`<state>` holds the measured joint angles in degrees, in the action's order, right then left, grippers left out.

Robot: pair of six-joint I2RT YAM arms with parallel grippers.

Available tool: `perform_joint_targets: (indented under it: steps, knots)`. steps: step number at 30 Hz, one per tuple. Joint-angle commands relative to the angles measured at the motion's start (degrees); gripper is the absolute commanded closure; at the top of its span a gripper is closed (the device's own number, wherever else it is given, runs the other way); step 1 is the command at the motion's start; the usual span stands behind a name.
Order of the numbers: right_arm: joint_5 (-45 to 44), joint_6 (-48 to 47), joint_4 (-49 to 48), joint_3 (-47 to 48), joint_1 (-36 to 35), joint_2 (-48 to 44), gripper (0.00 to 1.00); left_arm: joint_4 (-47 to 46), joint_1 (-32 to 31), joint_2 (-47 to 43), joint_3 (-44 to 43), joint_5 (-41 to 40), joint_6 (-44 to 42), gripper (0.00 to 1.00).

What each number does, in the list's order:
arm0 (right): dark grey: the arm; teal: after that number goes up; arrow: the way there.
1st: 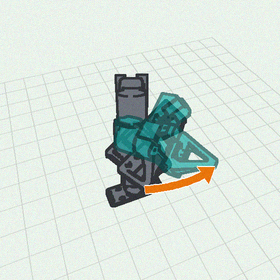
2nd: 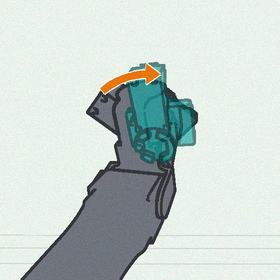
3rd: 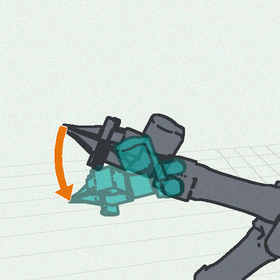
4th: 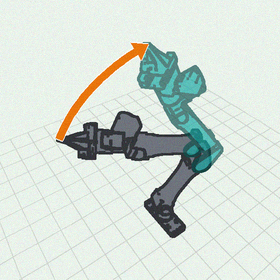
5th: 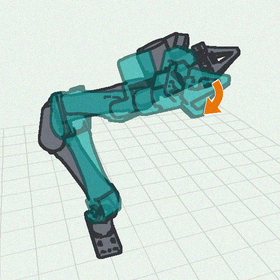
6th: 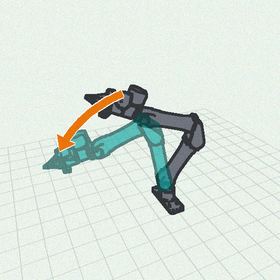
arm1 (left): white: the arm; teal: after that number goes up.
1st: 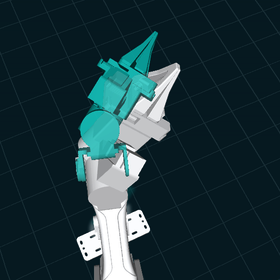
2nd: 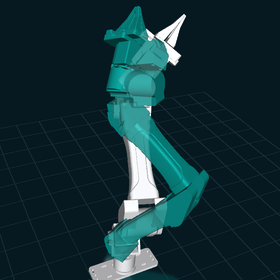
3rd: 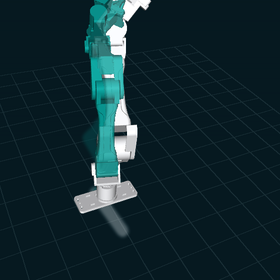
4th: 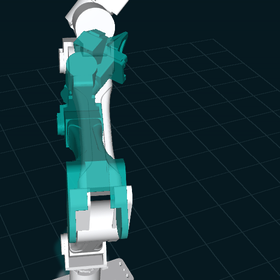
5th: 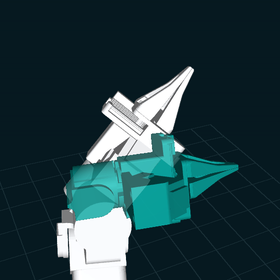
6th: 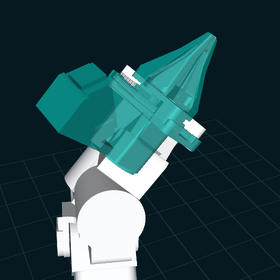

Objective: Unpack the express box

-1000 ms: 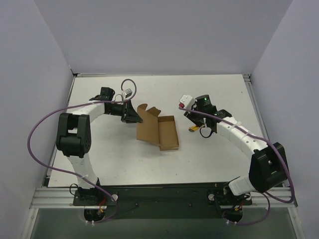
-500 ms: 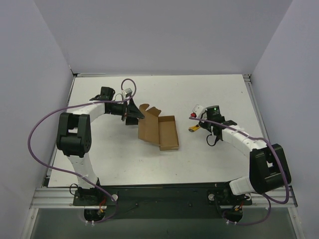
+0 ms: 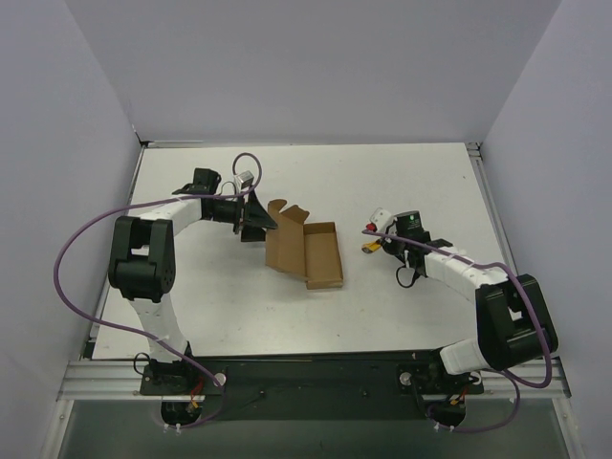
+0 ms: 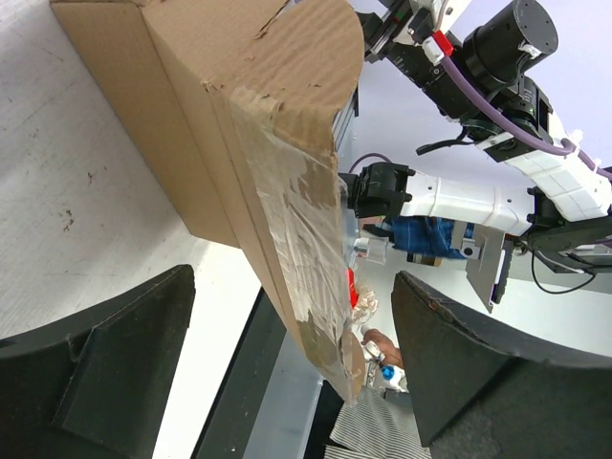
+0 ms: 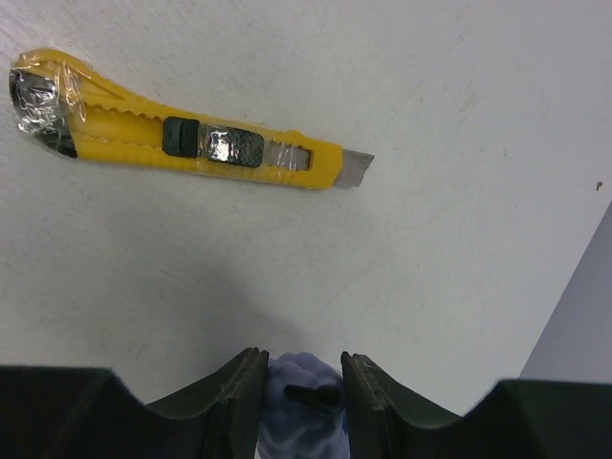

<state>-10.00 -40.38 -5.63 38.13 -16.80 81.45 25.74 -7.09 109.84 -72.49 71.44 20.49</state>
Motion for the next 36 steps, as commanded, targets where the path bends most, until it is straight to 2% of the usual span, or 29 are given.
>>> perform_joint_targets:
  steps: [1,2,5,11,16,23,29,30,32,34,36]
  knots:
    - [1.38,1.62,0.88,0.54,0.19,-0.24,0.77,-1.92,-0.03,-1.21,0.07,1.07,-0.63,0.07]
    - [1.65,1.88,1.32,0.54,0.19,-0.41,0.71,-1.92,-0.03,-0.95,-0.11,0.98,-0.63,0.06]
    - [2.61,2.15,2.64,0.63,-0.08,-0.59,0.62,-1.92,0.06,-0.42,-0.9,1.07,-0.63,0.06]
    - [3.76,2.67,4.13,0.28,-0.52,-1.12,0.57,-1.74,0.15,0.2,-0.99,0.98,-0.72,0.06]
    - [4.73,4.77,7.54,1.68,-1.22,-1.82,0.47,-1.48,0.41,0.11,-0.9,0.98,-0.89,0.06]
    - [6.57,11.71,16.25,9.85,-4.55,-6.47,0.43,-0.78,0.68,-0.24,-0.99,0.81,-1.86,0.02]
    - [9.47,17.08,18.45,11.96,-5.97,-8.94,0.41,0.27,1.47,-0.07,-2.12,0.19,-2.73,0.03]
    - [9.56,19.7,18.72,12.84,-5.71,-9.11,0.39,1.32,1.55,0.02,-2.65,-0.07,-3.78,0.03]
    - [11.75,22.26,19.94,14.25,-5.35,-9.47,0.29,3.34,2.25,0.2,-4.58,-0.86,-5.63,0.03]
    - [7.92,27.09,21.35,17.92,-6.31,-9.12,0.24,8.08,2.7,0.2,-8.88,-1.47,-10.1,0.03]
    - [0.27,30.52,26.61,22.41,-7.11,-7.01,0.22,14.47,3.75,0.37,-15.09,-2.18,-16.06,0.03]
